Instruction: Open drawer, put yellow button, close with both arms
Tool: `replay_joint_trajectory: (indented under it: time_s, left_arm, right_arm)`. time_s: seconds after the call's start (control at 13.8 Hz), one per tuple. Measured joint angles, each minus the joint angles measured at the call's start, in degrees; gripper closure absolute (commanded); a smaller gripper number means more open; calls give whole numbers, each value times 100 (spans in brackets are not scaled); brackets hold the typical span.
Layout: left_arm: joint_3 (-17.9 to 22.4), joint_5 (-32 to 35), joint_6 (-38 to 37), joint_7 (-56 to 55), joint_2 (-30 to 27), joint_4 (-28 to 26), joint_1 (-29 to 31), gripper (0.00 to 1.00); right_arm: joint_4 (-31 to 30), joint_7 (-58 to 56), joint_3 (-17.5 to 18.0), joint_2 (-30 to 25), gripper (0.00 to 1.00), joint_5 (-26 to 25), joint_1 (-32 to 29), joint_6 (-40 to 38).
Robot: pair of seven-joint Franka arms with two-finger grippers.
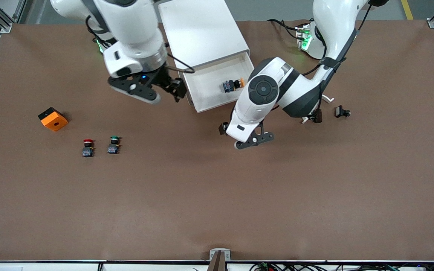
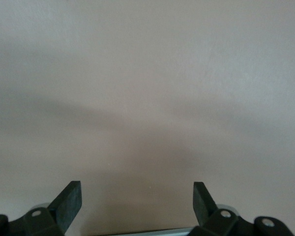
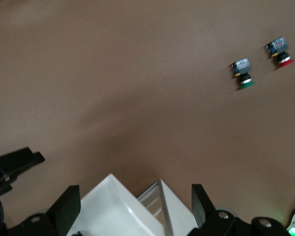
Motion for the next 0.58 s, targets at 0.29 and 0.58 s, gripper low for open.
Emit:
replay_joint_trajectory:
  time_s: [0.29,0.58]
  left_arm:
    - [-122,0,6,-149,-95,-269,-72,0]
    - [-283,0,6,-519,-239,-456,-126,0]
  right_arm:
    - [0,-1456,-8,-14,0,168,-871,-128]
    - [3,-3139,-14,-54,0,190,-1784,-460]
